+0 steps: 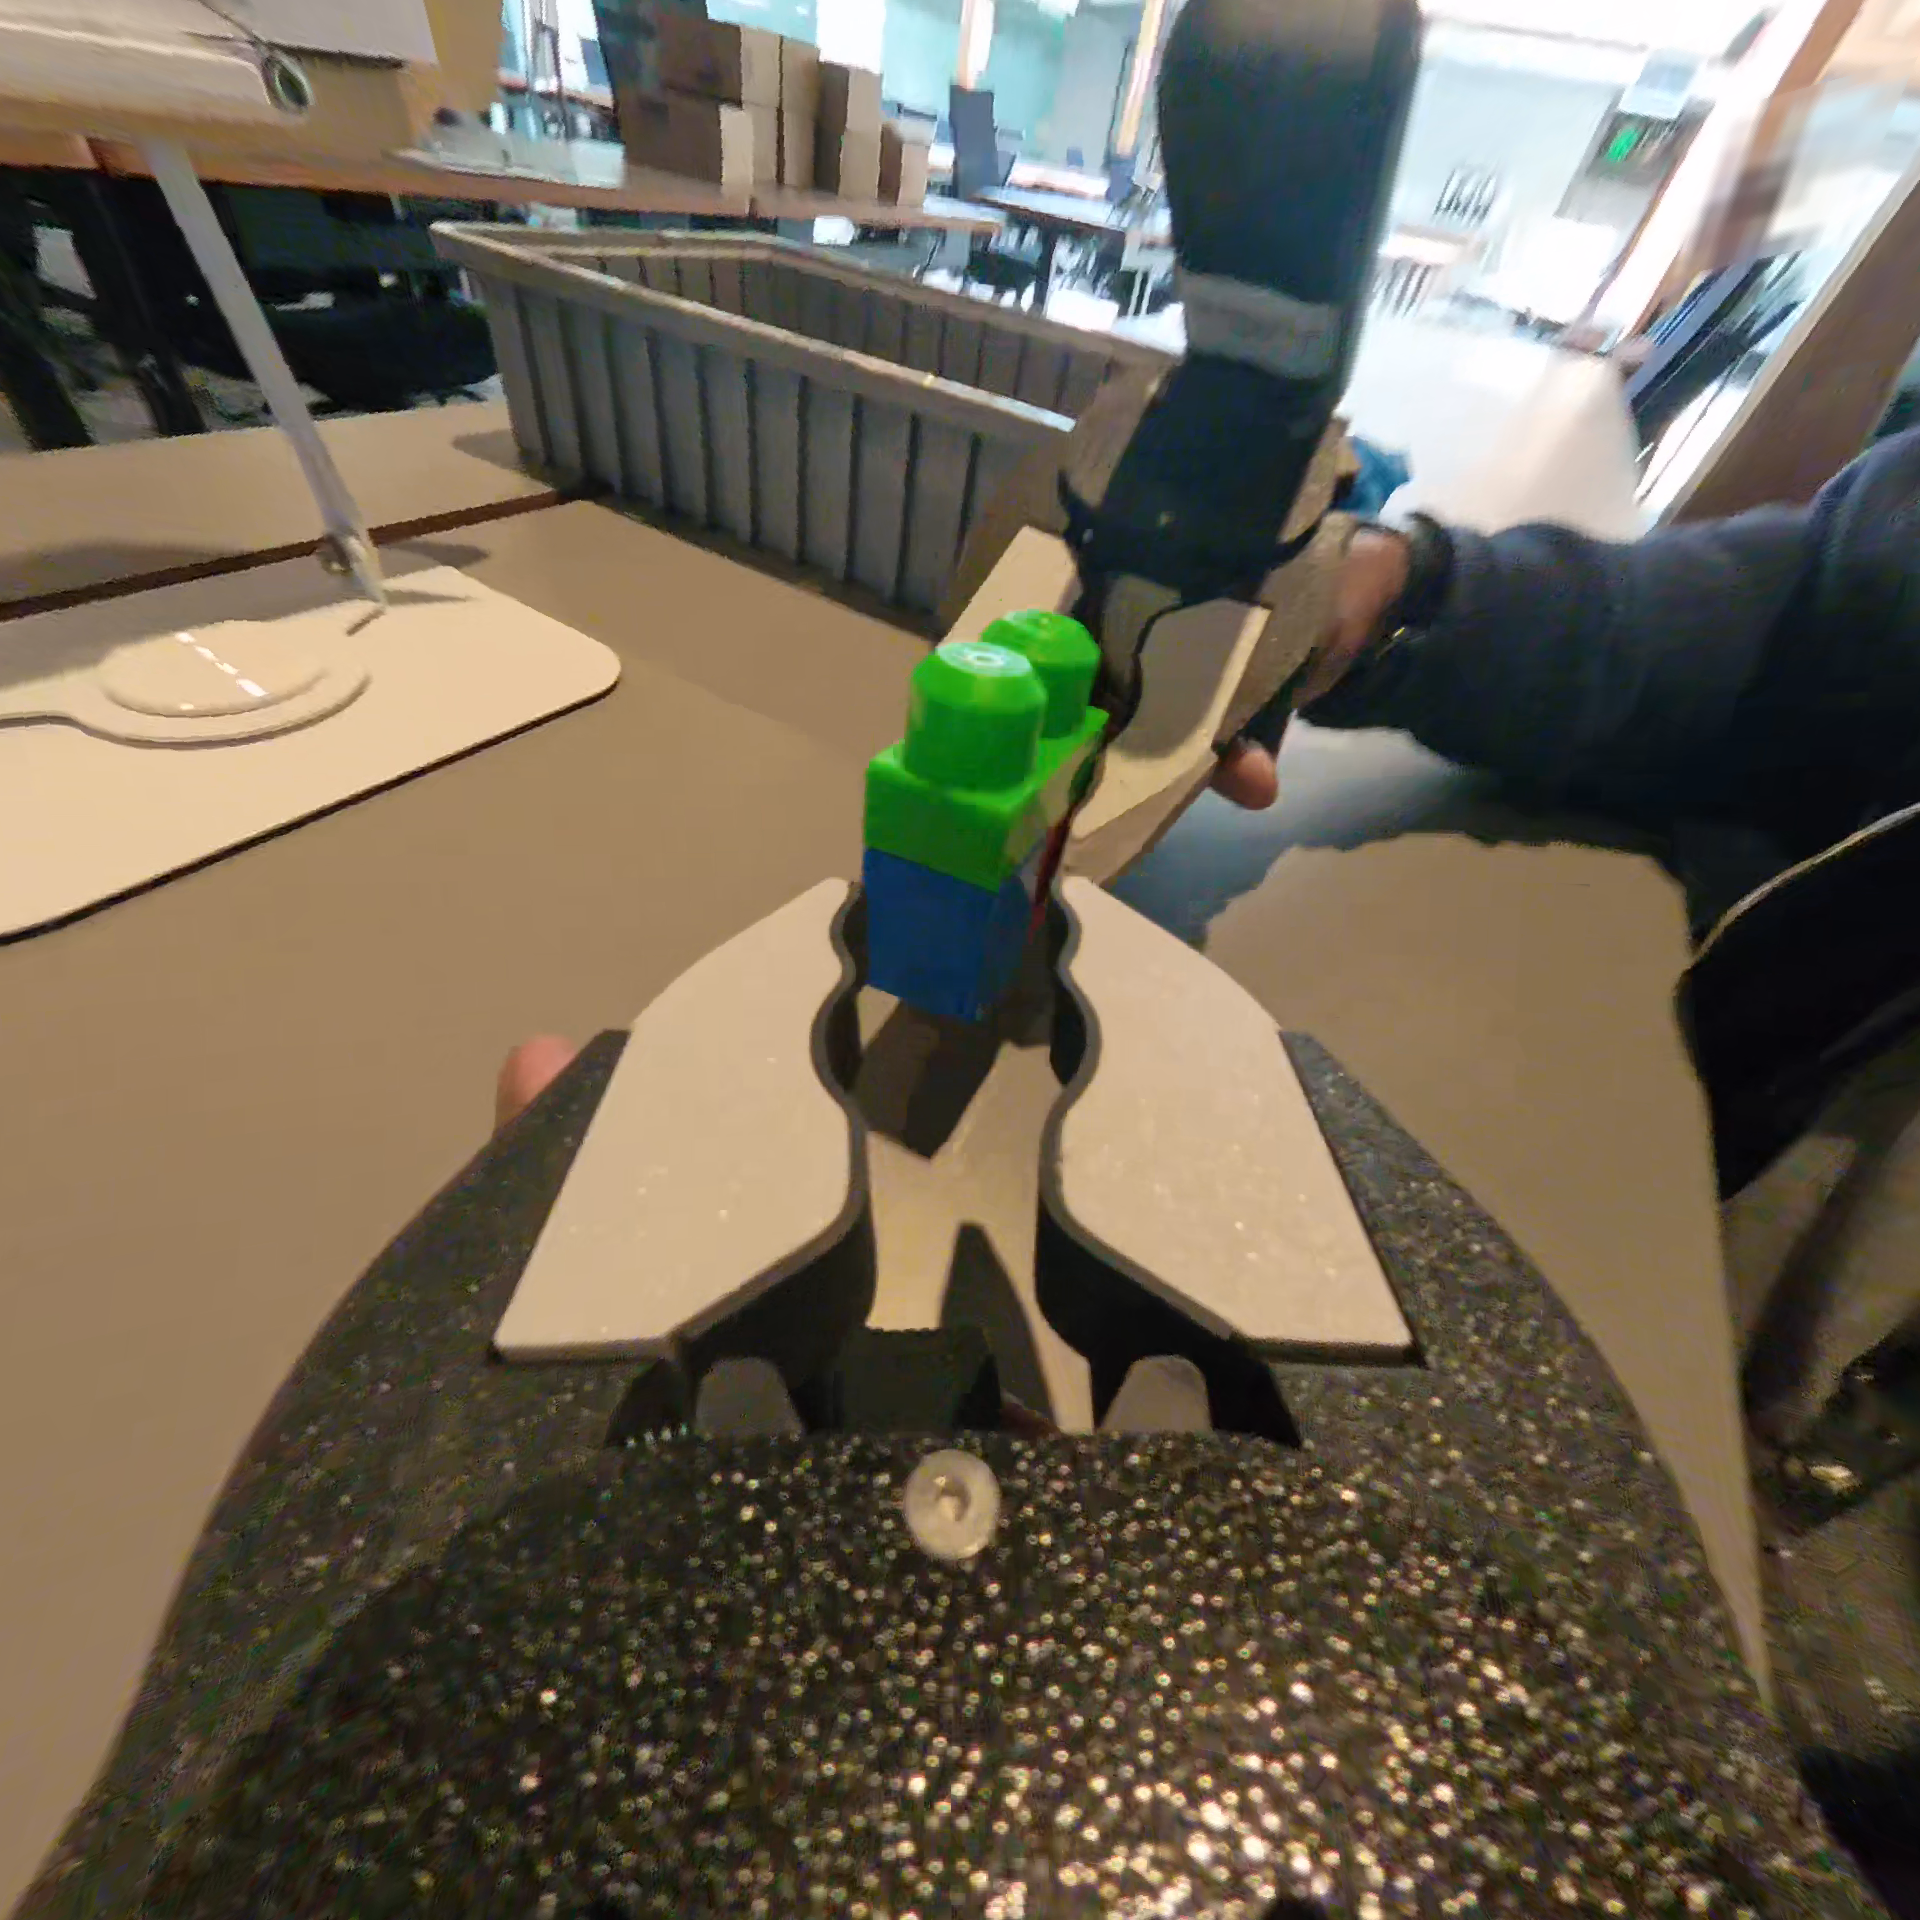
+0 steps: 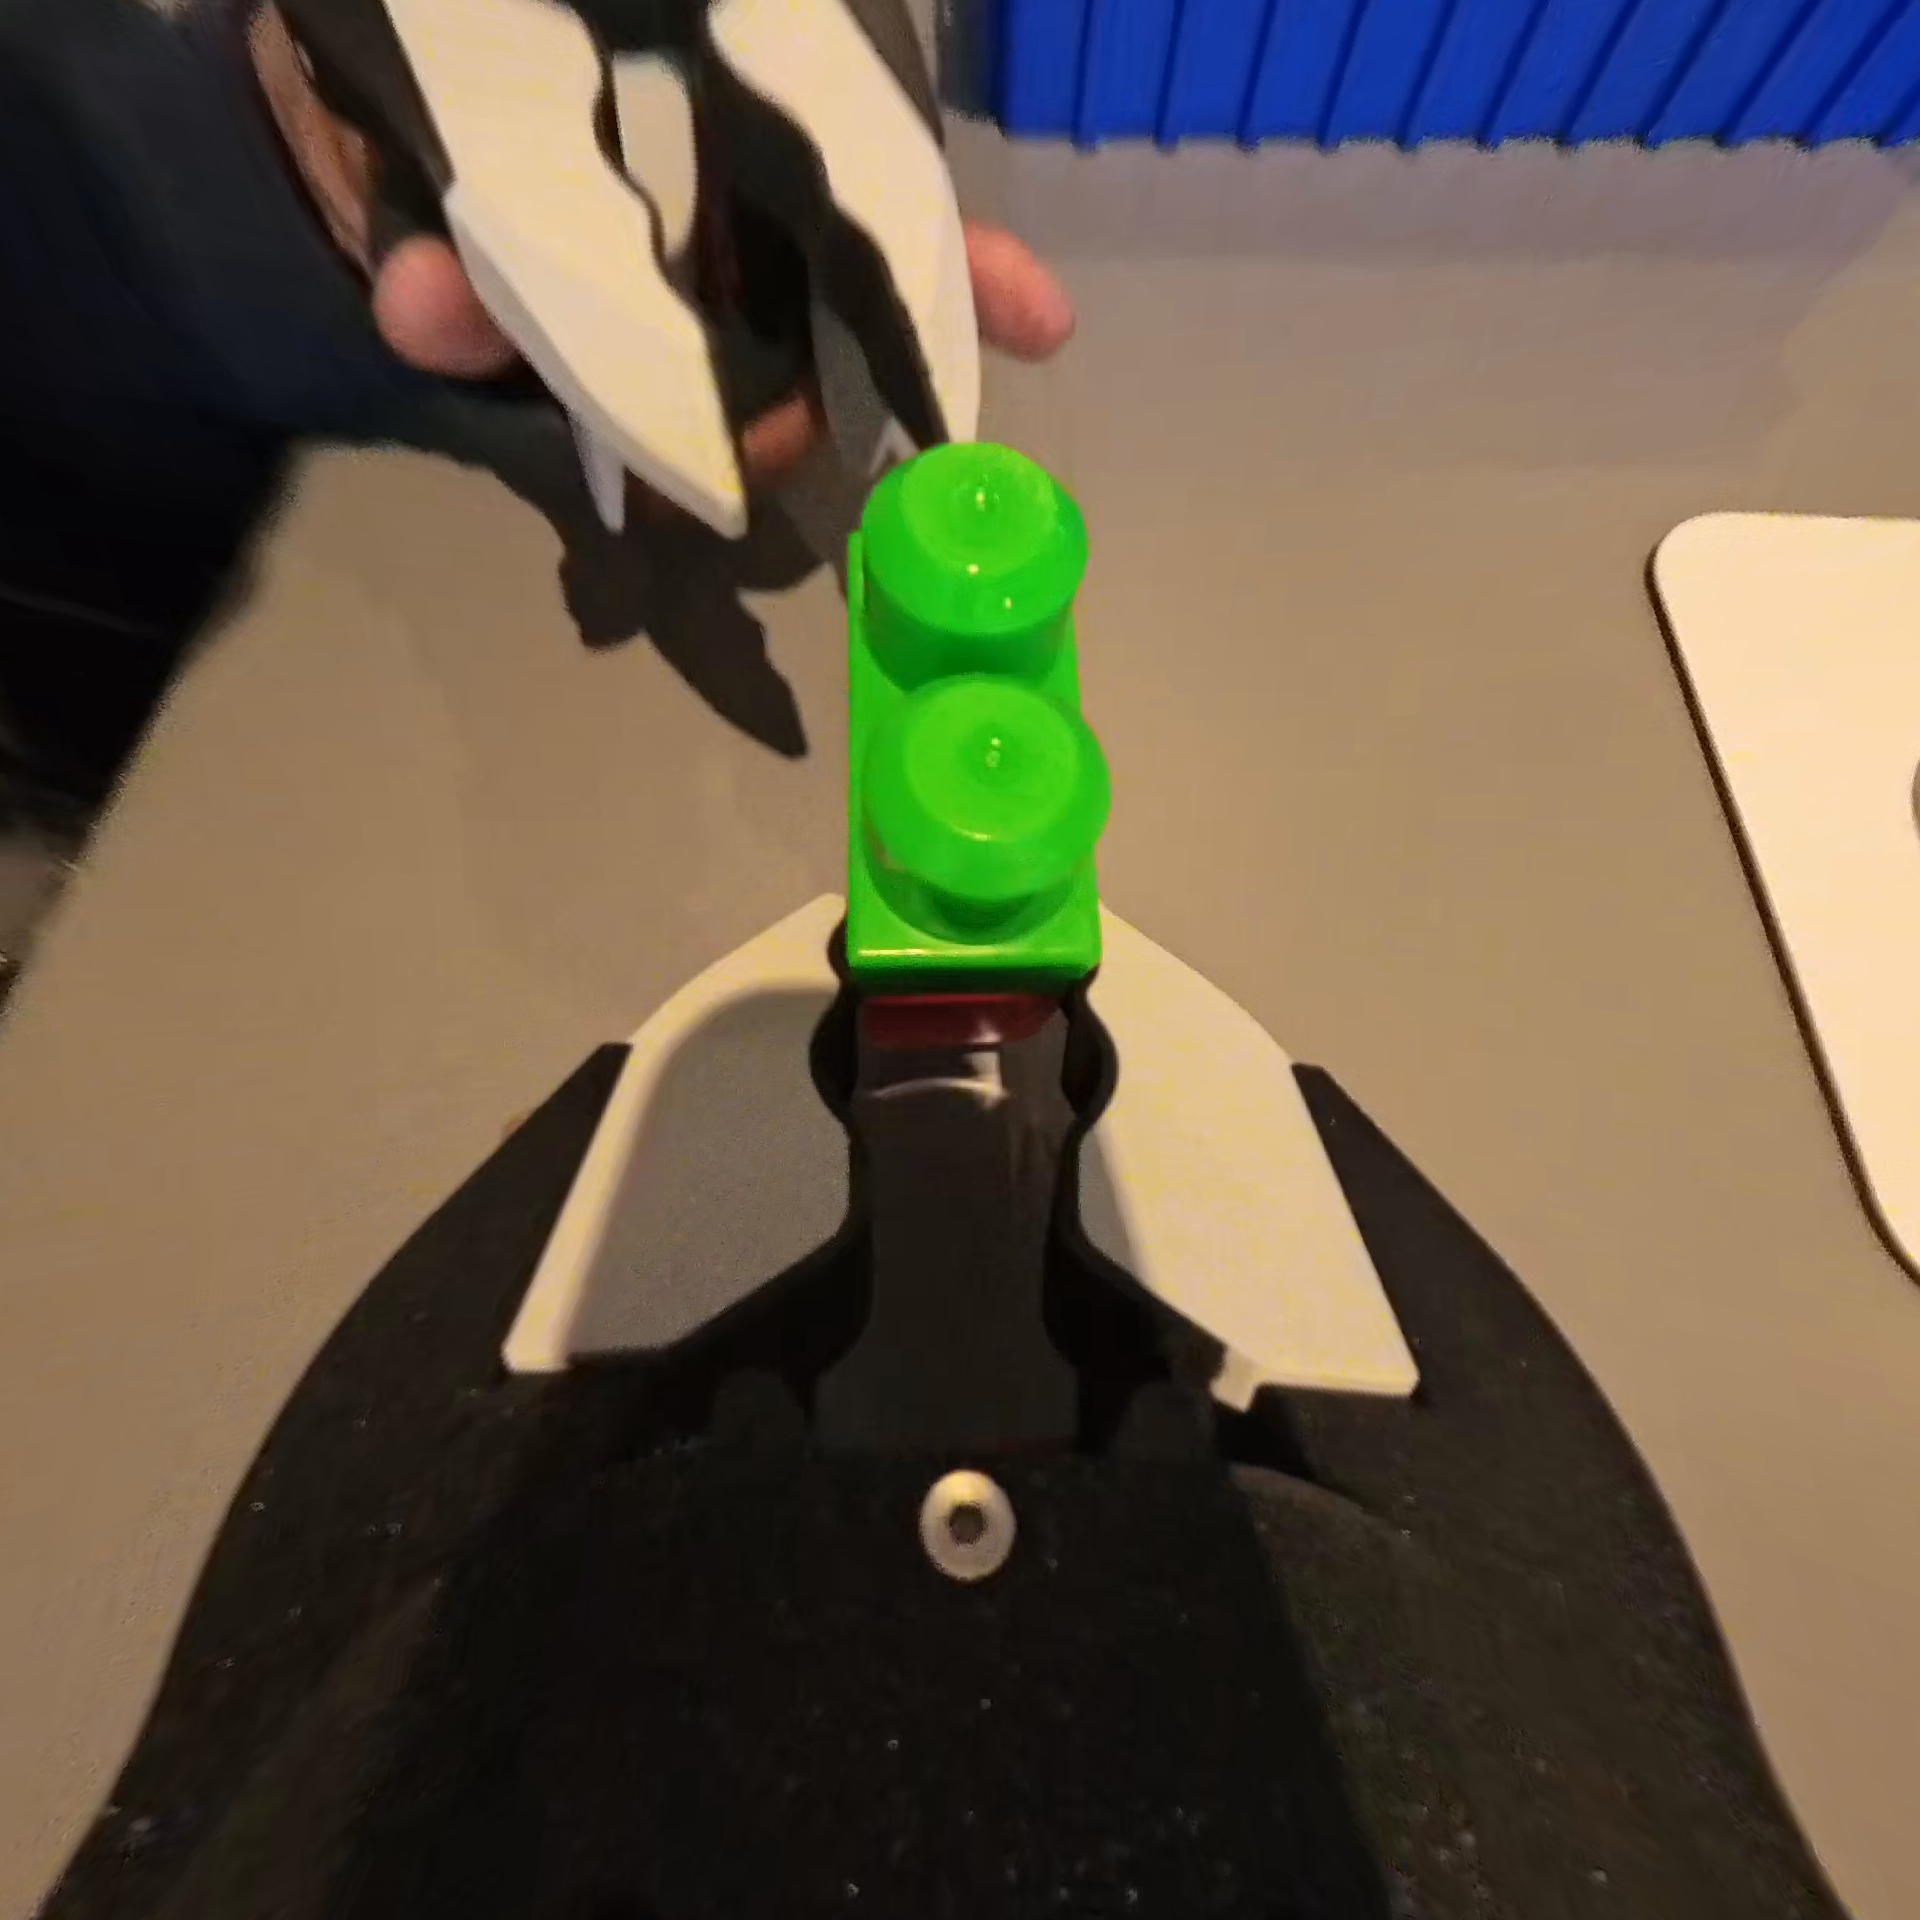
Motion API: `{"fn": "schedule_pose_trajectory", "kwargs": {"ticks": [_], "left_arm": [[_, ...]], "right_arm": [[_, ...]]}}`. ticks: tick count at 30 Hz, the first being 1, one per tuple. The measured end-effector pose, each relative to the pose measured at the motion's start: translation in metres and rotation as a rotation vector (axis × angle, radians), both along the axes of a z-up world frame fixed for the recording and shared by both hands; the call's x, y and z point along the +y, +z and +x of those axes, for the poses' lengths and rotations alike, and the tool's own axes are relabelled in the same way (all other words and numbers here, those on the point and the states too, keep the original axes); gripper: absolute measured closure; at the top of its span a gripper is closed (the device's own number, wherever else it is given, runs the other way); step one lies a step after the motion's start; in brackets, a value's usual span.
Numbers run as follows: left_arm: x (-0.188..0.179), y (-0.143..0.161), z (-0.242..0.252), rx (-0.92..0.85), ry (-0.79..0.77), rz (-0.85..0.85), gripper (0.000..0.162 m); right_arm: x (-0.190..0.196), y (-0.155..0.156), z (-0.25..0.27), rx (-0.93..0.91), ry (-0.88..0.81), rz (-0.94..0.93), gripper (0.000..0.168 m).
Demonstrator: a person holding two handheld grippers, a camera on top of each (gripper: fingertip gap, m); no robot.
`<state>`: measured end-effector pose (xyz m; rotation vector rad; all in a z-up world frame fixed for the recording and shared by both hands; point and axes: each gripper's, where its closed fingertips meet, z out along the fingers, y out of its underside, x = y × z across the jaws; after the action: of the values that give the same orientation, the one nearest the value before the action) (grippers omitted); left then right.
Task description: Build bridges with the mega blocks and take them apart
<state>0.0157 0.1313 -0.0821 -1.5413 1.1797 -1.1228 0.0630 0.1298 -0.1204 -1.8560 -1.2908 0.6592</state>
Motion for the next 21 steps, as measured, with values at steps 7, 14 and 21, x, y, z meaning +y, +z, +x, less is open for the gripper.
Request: {"fn": "schedule_pose_trajectory", "kwargs": {"ticks": [7, 14, 21], "left_arm": [[-0.003, -0.016, 0.005, 0.116, -0.031, 0.074, 0.141], [-0.007, -0.023, 0.010, 0.169, -0.083, 0.129, 0.132], [-0.002, -0.011, 0.018, 0.141, -0.121, 0.184, 0.129]], "right_arm": [[-0.004, -0.033, 0.003, -0.138, 0.020, 0.001, 0.131], [-0.008, -0.026, 0.004, -0.087, 0.045, 0.007, 0.112], [-0.006, 0.021, 0.007, 0.188, 0.029, -0.006, 0.120]]}}
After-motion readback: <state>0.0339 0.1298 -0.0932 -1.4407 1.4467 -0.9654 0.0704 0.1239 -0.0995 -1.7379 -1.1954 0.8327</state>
